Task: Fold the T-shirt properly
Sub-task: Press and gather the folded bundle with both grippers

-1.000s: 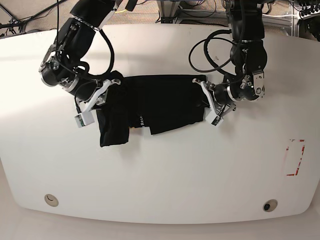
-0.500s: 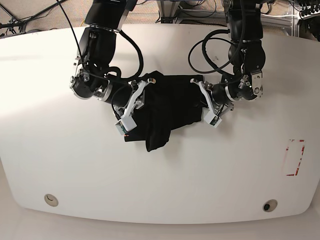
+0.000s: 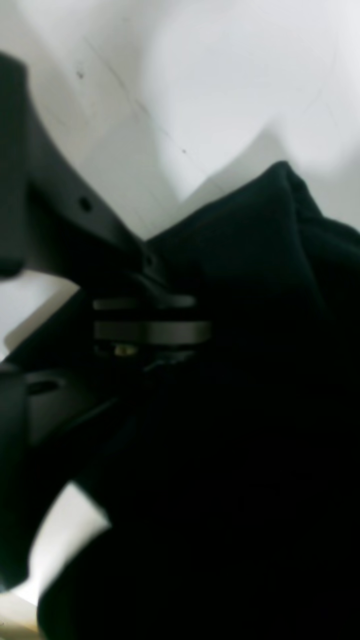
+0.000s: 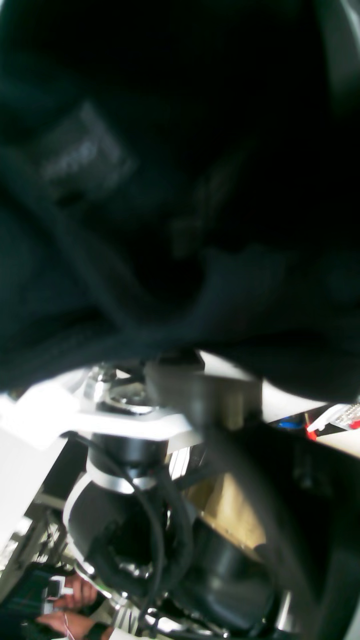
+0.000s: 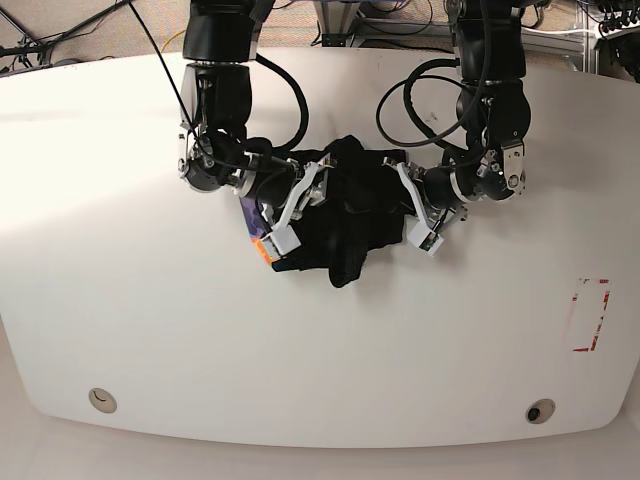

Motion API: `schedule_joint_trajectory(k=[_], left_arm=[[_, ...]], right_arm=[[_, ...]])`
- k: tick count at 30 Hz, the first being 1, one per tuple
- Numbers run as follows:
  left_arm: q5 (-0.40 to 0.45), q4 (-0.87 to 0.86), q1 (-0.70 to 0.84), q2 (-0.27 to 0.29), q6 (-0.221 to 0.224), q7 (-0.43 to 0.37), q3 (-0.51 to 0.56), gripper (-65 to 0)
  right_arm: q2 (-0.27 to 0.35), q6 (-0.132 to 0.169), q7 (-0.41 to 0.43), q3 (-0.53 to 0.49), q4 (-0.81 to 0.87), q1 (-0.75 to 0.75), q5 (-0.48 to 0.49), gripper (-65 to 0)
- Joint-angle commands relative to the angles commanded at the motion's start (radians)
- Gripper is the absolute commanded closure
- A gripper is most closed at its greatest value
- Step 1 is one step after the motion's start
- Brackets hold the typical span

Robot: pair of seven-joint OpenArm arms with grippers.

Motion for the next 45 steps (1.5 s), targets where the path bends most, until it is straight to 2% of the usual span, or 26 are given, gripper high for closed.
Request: schedule_joint_trajectory(k=[3, 8, 9, 13, 15, 21, 26, 29, 30, 33, 35, 38, 39, 43, 45], left_arm=[[-0.002, 0.000, 0.000, 0.009, 0.000, 0.000, -0.002, -1.7], [-0.015, 0.012, -0.002, 0.028, 0.000, 0.000, -0.008, -14.2], [-0.048, 0.034, -0.002, 0.028, 0.000, 0.000, -0.008, -15.8], [-0.176, 0.137, 0.002, 0.015, 0.000, 0.003, -0.008, -15.7], [-0.224, 0.198, 0.005, -0.018, 0.000, 0.006, -0.008, -15.7], [-0.341, 0.368, 0.025, -0.137, 0.000, 0.008, -0.017, -15.6], [-0.399, 0.450, 0.063, -0.198, 0.000, 0.008, -0.126, -14.6], [-0.400, 0.465, 0.078, -0.215, 0.000, 0.008, -0.195, -14.6], [-0.400, 0.465, 0.083, -0.226, 0.000, 0.008, -0.216, -14.6], [-0.400, 0.463, 0.084, -0.249, 0.000, 0.008, -0.265, -14.7], [-0.400, 0.463, 0.084, -0.250, 0.000, 0.008, -0.292, -14.7], [-0.396, 0.463, 0.083, -0.276, 0.000, 0.008, -0.318, -14.7], [-0.396, 0.463, 0.080, -0.284, 0.000, 0.008, -0.321, -14.7], [-0.394, 0.483, 0.075, -0.290, 0.000, 0.008, -0.315, -14.9], [-0.393, 0.516, 0.077, -0.290, 0.000, 0.008, -0.296, -14.9]], right_arm=[[0.011, 0.000, -0.002, -0.011, 0.002, 0.015, 0.000, -59.9], [0.081, 0.000, -0.003, -0.146, 0.064, 0.043, 0.002, -59.9], [0.098, 0.000, -0.003, -0.169, 0.100, 0.043, 0.002, -59.9], [0.155, 0.000, 0.000, -0.172, 0.201, 0.021, 0.002, -59.9], [0.183, 0.000, 0.000, -0.157, 0.226, 0.018, 0.006, -59.9], [0.209, 0.000, 0.000, -0.138, 0.215, -0.002, 0.005, -59.8], [0.203, 0.000, 0.000, -0.141, 0.212, -0.028, 0.002, -59.8], [0.193, 0.000, 0.000, -0.195, 0.206, -0.028, -0.003, -59.3], [0.193, 0.000, 0.000, -0.219, 0.193, -0.025, -0.014, -57.5], [0.178, 0.000, 0.006, -0.270, 0.143, -0.015, -0.071, -45.5], [0.149, 0.000, 0.014, -0.293, 0.107, -0.009, -0.120, -34.2], [0.138, 0.000, 0.014, -0.341, 0.048, 0.002, -0.190, -21.6], [0.138, 0.000, 0.014, -0.373, 0.028, 0.020, -0.213, -20.0], [0.143, 0.000, 0.014, -0.497, 0.011, 0.048, -0.290, -20.3], [0.146, 0.000, 0.014, -0.517, 0.051, 0.048, -0.315, -20.3]])
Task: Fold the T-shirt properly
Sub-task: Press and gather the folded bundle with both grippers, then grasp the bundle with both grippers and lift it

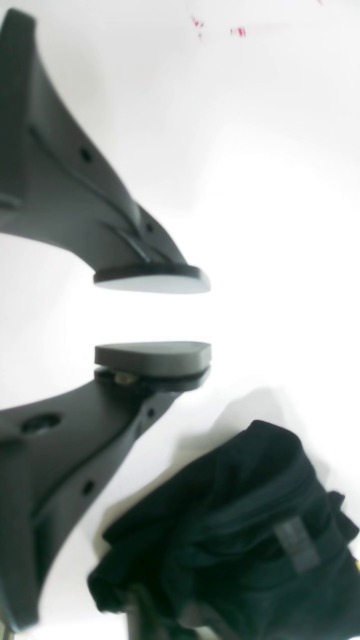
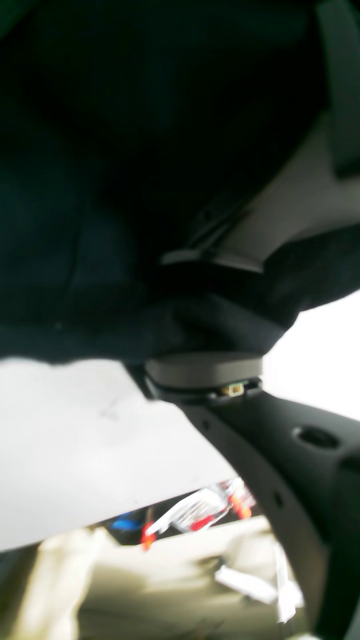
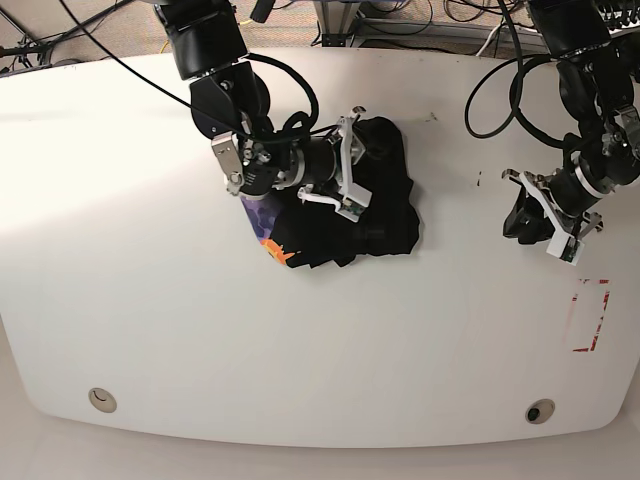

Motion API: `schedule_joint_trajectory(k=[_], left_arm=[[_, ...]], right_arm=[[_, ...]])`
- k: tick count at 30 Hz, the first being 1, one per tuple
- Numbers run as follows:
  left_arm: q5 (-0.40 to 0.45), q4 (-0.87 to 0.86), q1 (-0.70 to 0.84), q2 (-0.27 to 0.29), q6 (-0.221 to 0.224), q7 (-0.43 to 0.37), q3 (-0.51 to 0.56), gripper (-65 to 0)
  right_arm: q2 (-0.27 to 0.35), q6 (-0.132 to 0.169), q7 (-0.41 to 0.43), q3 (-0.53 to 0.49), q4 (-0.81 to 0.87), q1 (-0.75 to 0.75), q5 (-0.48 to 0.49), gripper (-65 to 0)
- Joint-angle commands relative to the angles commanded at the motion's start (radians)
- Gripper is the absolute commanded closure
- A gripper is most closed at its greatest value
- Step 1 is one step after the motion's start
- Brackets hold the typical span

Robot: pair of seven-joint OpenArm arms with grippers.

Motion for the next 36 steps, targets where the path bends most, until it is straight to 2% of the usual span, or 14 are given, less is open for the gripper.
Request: schedule_joint_trajectory(k=[2, 4, 7, 10, 11, 13, 18, 20, 24, 27, 30, 33, 36], left_arm=[[0.000, 0.028, 0.005, -0.002, 0.000, 0.000, 0.041, -14.9], [0.000, 0.035, 0.000, -0.002, 0.000, 0.000, 0.086, -14.9], [0.000, 0.040, 0.000, -0.002, 0.000, 0.000, 0.153, -14.9], [0.015, 0.041, -0.003, 0.006, 0.000, -0.003, 0.235, -14.9], [0.026, 0.041, -0.005, 0.011, 0.000, -0.003, 0.259, -14.9], [0.046, 0.041, -0.012, 0.035, 0.000, -0.002, 0.295, -14.7], [0.120, 0.041, -0.015, 0.117, 0.000, -0.002, 0.365, -14.7], [0.143, 0.041, -0.011, 0.144, 0.000, -0.002, 0.387, -14.7], [0.224, 0.031, -0.006, 0.196, 0.000, -0.005, 0.446, -14.6], [0.290, 0.025, 0.026, 0.224, 0.000, -0.006, 0.482, -14.6], [0.347, 0.015, 0.046, 0.230, 0.000, -0.006, 0.483, -14.6], [0.368, -0.026, 0.051, 0.221, 0.000, -0.006, 0.479, -14.6], [0.367, -0.060, 0.068, 0.170, 0.000, -0.008, 0.477, -14.6]], right_arm=[[0.023, 0.000, -0.003, -0.015, 0.077, -0.003, -0.025, -20.6], [0.046, 0.000, -0.003, -0.032, 0.149, -0.003, -0.029, -23.6], [0.071, 0.000, -0.003, -0.032, 0.259, -0.003, -0.028, -34.2], [0.100, 0.000, -0.003, 0.014, 0.318, -0.003, -0.028, -49.0], [0.104, 0.000, -0.003, 0.035, 0.325, -0.003, -0.028, -52.2], [0.110, 0.000, -0.003, 0.078, 0.325, -0.003, -0.028, -54.4], [0.117, 0.000, -0.002, 0.245, 0.302, 0.008, -0.028, -54.4], [0.117, 0.000, -0.002, 0.276, 0.276, 0.032, -0.028, -53.3], [0.115, 0.000, 0.003, 0.302, 0.173, 0.078, -0.028, -39.0], [0.114, 0.000, 0.006, 0.296, 0.103, 0.109, -0.028, -30.9], [0.112, 0.000, 0.078, 0.295, 0.037, 0.126, -0.037, -25.0], [0.112, 0.000, 0.167, 0.293, -0.074, 0.143, -0.037, -23.0], [0.118, 0.000, 0.229, 0.293, -0.175, 0.153, -0.038, -23.0]])
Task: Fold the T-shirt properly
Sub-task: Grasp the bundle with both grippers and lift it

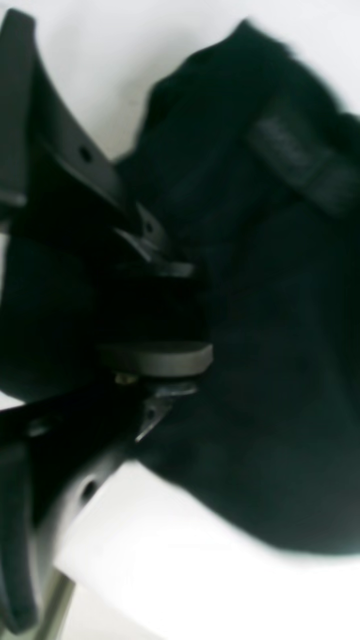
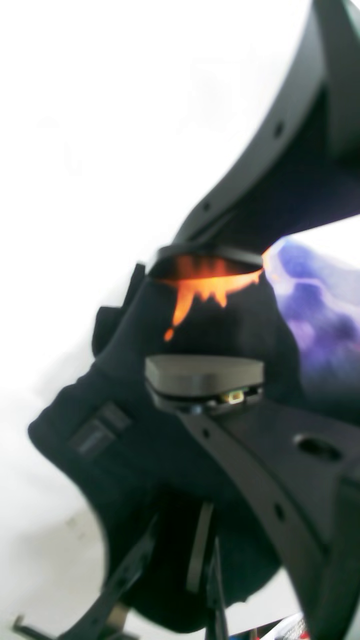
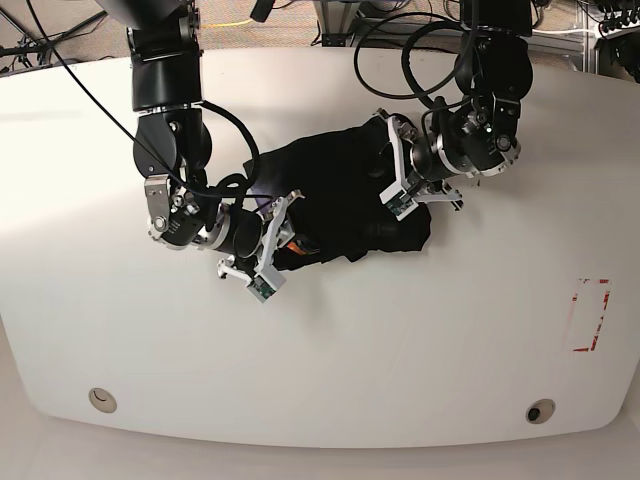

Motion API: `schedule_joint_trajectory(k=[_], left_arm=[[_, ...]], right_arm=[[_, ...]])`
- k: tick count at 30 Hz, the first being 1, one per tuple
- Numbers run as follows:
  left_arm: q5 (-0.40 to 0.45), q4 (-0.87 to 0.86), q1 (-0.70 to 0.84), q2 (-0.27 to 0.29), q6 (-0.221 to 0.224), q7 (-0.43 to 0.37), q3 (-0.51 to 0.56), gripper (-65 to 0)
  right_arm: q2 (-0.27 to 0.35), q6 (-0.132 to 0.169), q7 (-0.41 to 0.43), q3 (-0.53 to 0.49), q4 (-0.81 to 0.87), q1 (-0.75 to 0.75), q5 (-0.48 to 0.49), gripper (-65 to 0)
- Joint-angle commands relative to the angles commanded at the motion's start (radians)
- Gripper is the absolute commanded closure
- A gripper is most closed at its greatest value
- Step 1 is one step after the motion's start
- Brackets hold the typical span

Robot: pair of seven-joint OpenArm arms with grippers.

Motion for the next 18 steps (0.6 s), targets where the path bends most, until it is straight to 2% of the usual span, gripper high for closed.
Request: schedule_joint_trajectory(k=[2, 7, 10, 15, 18], left_arm=[[-0.002, -0.009, 0.002, -0.023, 0.000, 0.000, 0.002, -14.6], [-0.003, -0.011, 0.006, -0.077, 0.000, 0.000, 0.002, -14.6], [-0.002, -0.048, 0.003, -0.107, 0.000, -0.002, 0.002, -14.6], [-0.005, -0.074, 0.002, -0.164, 0.000, -0.043, 0.002, -14.6], [-0.005, -0.040, 0.002, -0.180, 0.000, -0.043, 0.002, -14.6]], right_arm=[[0.003, 0.000, 0.052, 0.000, -0.064, 0.003, -0.008, -23.0], [0.012, 0.000, 0.184, 0.002, -0.195, 0.029, -0.103, -23.0], [0.015, 0.000, 0.229, 0.006, -0.230, 0.032, -0.135, -22.8], [0.040, 0.000, 0.230, 0.009, -0.193, 0.048, -0.137, -22.5], [0.055, 0.000, 0.180, 0.009, -0.126, 0.048, -0.091, -22.5]])
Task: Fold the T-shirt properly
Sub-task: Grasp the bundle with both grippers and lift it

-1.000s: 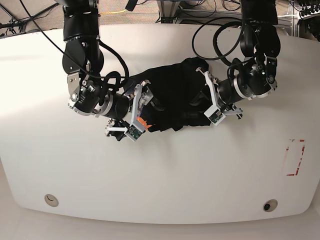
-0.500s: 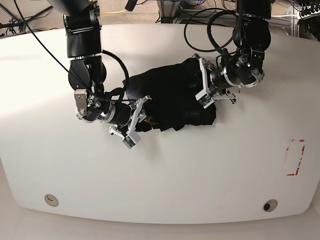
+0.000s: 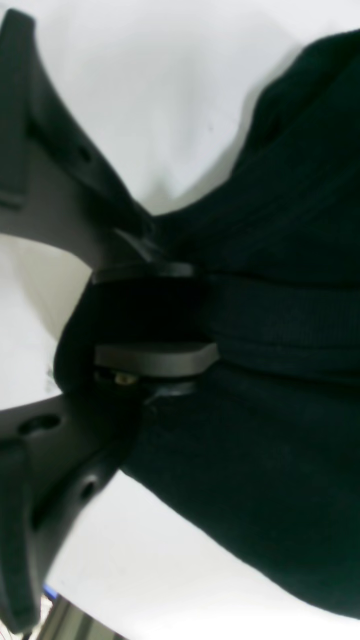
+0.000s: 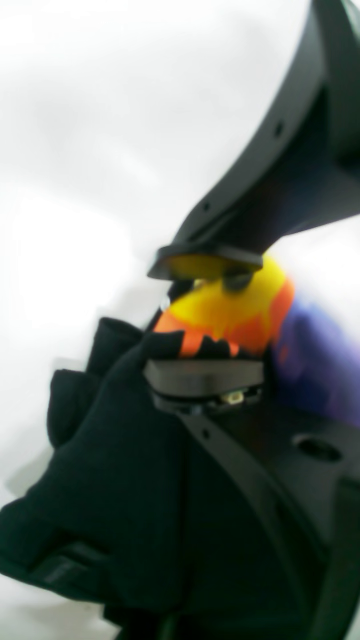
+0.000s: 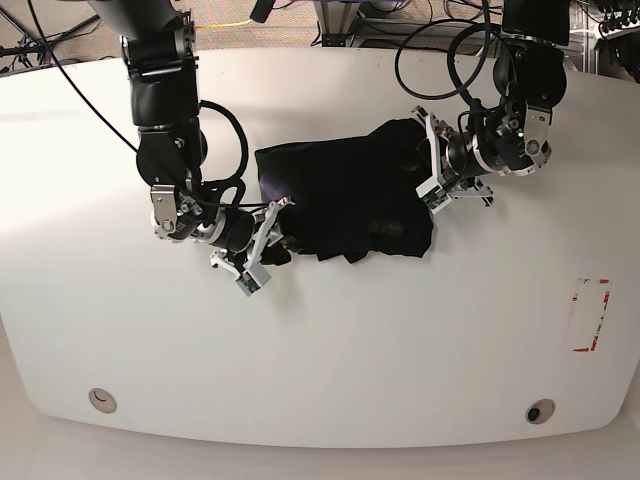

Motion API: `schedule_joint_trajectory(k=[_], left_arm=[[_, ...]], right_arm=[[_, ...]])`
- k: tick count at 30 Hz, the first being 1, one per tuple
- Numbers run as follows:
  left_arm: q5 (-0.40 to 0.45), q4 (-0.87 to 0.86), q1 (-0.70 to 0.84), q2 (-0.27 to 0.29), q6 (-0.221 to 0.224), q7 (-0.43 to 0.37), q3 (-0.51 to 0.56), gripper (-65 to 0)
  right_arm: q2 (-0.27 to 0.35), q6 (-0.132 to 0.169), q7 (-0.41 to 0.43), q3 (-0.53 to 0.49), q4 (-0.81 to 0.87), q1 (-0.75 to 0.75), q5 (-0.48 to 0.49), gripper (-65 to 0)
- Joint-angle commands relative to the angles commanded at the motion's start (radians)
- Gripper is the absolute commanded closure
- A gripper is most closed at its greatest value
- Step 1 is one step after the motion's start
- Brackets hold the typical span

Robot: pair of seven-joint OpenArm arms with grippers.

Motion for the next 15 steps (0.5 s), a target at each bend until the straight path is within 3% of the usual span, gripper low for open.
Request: schedule_joint_trajectory(k=[4, 9, 15], left_arm=[[0.000, 0.084, 0.000, -0.002, 0.000, 0.012, -0.002, -14.6], [0.000, 0.198, -0.002, 0.009, 0.000, 0.048, -0.066, -14.6], [0.002, 0.232, 0.002, 0.094, 0.000, 0.049, -0.133, -14.6]], right_arm=[[0.020, 0.000, -0.117, 0.055, 0.133, -0.015, 0.074, -22.5], [0.018, 0.000, -0.256, 0.091, 0.282, -0.038, 0.086, -22.5], [-0.041, 0.000, -0.385, 0.095, 0.479, -0.143, 0.087, -22.5]])
